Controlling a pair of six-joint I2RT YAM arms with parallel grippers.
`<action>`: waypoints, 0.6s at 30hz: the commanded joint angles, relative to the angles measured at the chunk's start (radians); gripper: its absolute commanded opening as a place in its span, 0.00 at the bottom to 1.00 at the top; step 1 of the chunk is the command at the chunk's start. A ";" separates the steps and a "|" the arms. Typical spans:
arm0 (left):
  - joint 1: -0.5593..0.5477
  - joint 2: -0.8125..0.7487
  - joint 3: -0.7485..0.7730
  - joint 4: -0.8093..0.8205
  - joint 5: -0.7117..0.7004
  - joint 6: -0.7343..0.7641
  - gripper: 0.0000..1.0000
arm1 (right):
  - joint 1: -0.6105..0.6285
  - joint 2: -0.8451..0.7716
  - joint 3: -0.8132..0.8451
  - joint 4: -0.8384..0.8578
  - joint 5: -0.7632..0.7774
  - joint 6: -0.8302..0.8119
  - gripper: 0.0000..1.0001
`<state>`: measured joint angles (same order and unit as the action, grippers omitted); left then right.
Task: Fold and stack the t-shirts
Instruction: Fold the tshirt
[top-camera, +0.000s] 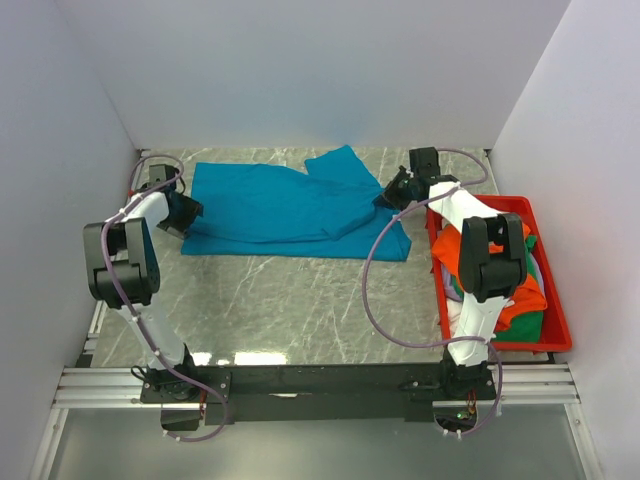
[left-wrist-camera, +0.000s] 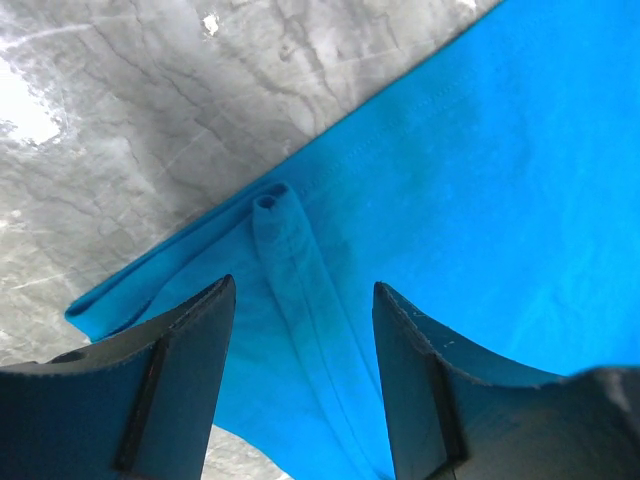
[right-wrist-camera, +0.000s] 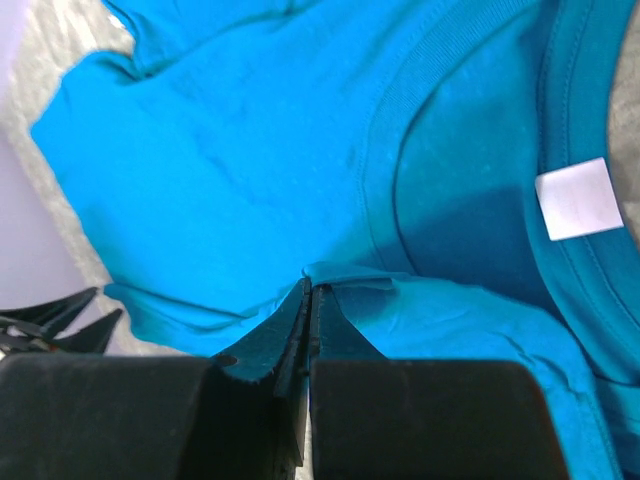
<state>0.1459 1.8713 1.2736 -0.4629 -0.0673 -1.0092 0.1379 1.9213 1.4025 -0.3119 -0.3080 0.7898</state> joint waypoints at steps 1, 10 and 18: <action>-0.011 0.022 0.069 -0.025 -0.048 0.018 0.63 | -0.017 0.010 0.009 0.069 -0.032 0.028 0.00; -0.019 0.074 0.131 -0.034 -0.051 0.011 0.63 | -0.014 -0.031 -0.002 0.070 0.007 -0.021 0.50; -0.037 0.115 0.196 -0.042 -0.051 0.003 0.61 | 0.072 -0.140 -0.103 0.040 0.131 -0.121 0.55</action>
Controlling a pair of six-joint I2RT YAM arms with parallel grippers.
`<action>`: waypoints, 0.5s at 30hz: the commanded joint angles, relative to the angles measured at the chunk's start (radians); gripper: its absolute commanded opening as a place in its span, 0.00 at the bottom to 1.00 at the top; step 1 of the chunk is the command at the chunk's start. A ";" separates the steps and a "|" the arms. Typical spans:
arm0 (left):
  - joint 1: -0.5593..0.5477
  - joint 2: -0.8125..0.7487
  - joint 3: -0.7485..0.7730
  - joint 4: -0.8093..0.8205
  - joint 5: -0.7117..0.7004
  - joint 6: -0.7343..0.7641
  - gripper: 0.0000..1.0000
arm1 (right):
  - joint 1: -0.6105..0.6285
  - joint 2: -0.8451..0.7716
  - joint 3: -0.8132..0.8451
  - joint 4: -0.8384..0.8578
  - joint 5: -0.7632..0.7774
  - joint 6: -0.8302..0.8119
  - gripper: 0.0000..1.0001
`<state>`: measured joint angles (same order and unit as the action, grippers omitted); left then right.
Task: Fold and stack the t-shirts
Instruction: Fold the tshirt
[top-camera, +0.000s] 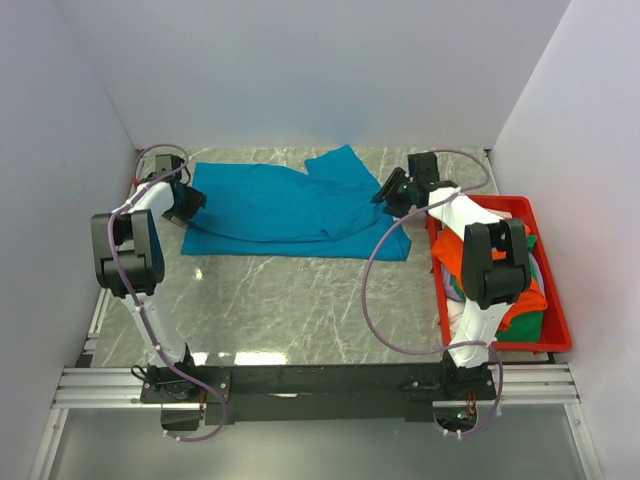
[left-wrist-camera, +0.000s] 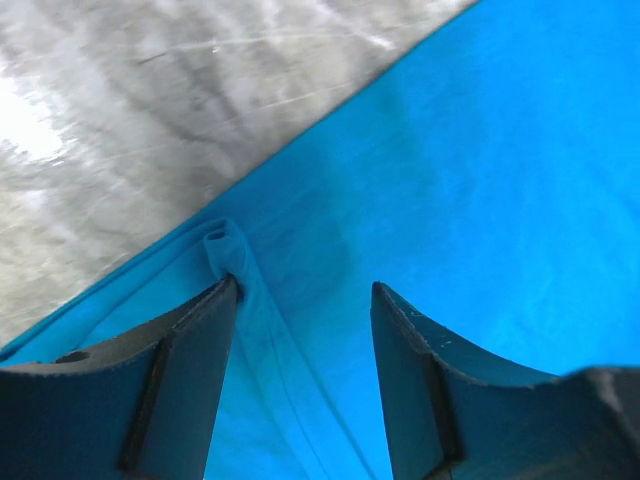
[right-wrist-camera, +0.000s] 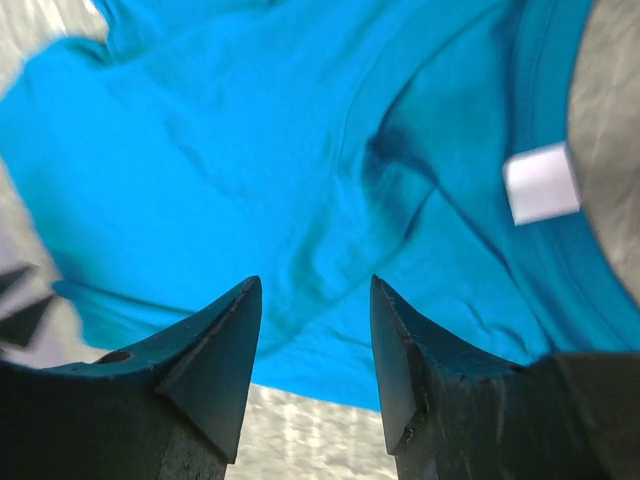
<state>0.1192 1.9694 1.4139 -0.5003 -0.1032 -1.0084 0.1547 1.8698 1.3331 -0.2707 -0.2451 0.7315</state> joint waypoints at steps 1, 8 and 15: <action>-0.012 0.023 0.062 -0.007 -0.015 0.004 0.61 | 0.074 -0.096 -0.044 -0.004 0.087 -0.072 0.54; -0.021 0.046 0.105 -0.014 -0.015 0.004 0.60 | 0.200 -0.101 -0.086 -0.025 0.202 -0.115 0.54; -0.023 0.060 0.137 -0.020 -0.015 0.013 0.58 | 0.243 0.008 0.004 -0.055 0.214 -0.130 0.55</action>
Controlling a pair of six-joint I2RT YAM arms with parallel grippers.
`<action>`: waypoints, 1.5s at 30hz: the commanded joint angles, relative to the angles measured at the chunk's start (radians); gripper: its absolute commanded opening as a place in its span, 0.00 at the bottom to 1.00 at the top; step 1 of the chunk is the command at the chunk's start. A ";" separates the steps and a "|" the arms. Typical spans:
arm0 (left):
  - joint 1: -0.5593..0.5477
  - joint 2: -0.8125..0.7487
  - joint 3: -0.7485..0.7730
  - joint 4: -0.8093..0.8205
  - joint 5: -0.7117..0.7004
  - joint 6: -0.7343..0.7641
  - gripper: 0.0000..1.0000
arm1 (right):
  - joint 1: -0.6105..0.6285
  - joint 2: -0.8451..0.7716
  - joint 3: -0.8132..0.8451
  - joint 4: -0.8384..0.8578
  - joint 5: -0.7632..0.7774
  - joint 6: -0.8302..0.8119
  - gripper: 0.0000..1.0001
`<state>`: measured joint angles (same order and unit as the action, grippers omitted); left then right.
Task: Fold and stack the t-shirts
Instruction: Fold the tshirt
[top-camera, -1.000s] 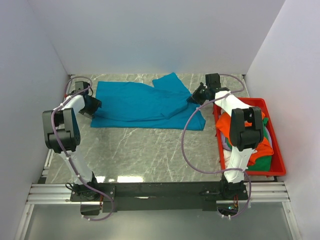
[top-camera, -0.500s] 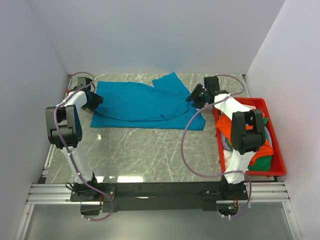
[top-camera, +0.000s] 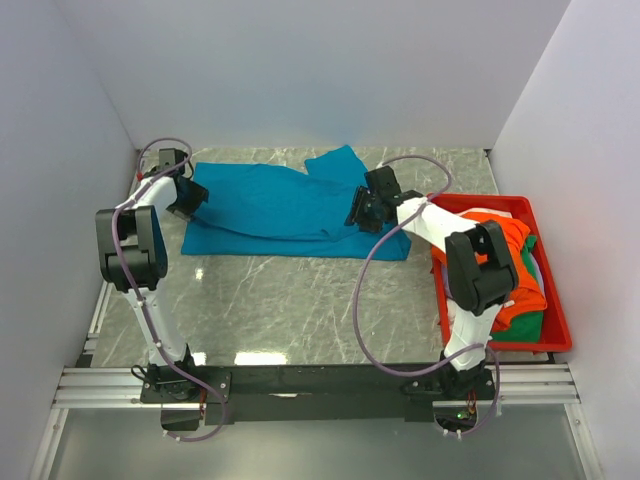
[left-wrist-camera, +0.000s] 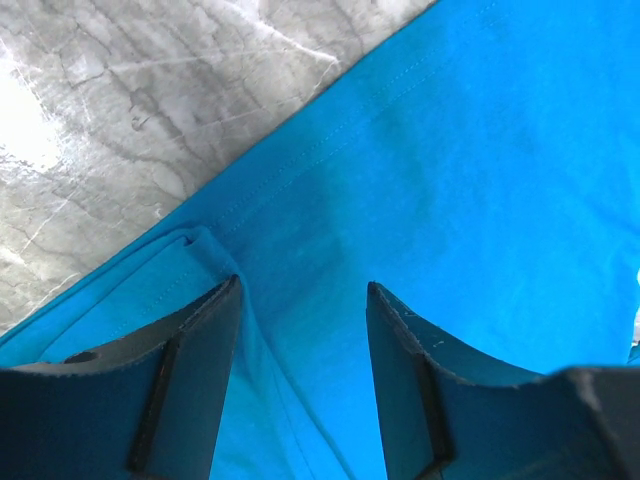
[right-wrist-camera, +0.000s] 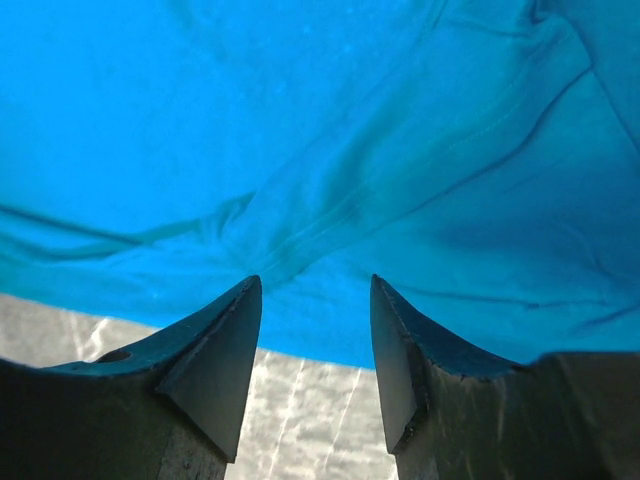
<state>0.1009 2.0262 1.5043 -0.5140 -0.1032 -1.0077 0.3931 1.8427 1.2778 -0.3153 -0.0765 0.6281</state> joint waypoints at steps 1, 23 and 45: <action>-0.004 0.006 0.050 -0.011 -0.016 0.012 0.58 | 0.004 0.042 0.069 -0.014 0.047 -0.028 0.55; -0.007 0.046 0.154 -0.014 0.030 0.032 0.57 | 0.010 0.202 0.192 -0.031 0.050 -0.018 0.53; -0.049 -0.089 0.017 0.014 0.050 0.038 0.61 | -0.051 0.296 0.446 -0.111 0.034 -0.001 0.00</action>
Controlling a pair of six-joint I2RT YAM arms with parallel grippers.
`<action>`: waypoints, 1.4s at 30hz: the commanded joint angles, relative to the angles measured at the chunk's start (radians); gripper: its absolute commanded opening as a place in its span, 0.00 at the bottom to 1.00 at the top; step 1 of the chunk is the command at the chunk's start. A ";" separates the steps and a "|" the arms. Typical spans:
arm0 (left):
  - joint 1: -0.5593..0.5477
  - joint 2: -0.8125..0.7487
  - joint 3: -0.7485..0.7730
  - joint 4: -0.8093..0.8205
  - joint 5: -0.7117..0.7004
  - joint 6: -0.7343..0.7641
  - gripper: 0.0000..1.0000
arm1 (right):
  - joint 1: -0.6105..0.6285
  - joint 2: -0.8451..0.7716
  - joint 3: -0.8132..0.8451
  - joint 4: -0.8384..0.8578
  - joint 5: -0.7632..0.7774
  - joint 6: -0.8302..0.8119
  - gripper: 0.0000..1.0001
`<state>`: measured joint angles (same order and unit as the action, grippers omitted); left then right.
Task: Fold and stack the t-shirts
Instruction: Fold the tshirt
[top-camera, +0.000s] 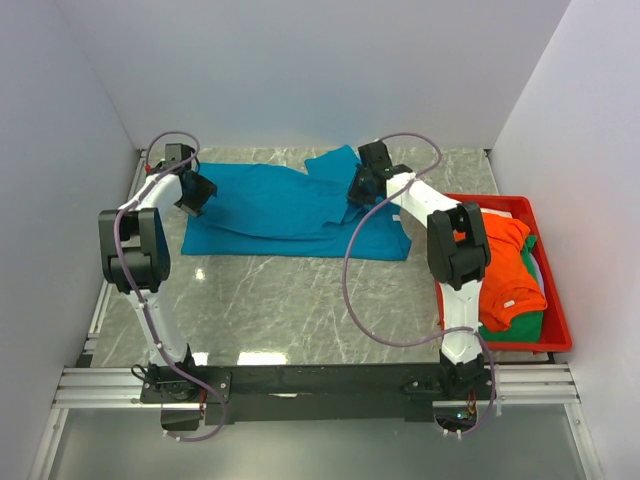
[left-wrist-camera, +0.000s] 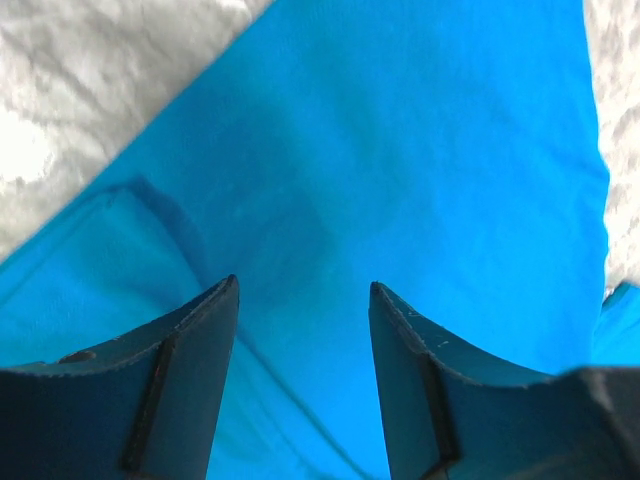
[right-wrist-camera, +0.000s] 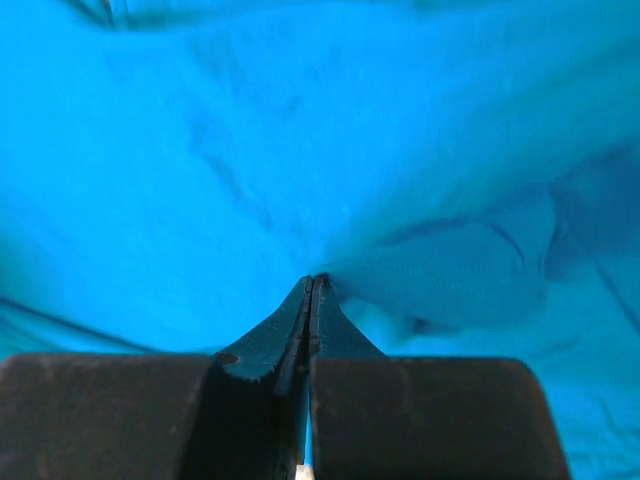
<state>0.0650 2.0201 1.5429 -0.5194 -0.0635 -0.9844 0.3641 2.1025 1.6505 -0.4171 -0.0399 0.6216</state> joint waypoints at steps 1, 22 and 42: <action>-0.019 -0.099 -0.041 0.024 0.010 0.016 0.61 | -0.030 0.045 0.087 -0.018 -0.015 0.004 0.00; -0.059 -0.210 -0.193 0.056 -0.010 0.033 0.63 | -0.077 0.085 0.167 -0.025 -0.048 -0.025 0.48; -0.128 -0.241 -0.219 0.082 0.031 0.055 0.62 | -0.017 -0.207 -0.292 0.072 0.135 -0.095 0.43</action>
<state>-0.0635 1.8294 1.3285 -0.4686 -0.0490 -0.9440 0.3340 1.8805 1.3590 -0.3767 0.0639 0.5541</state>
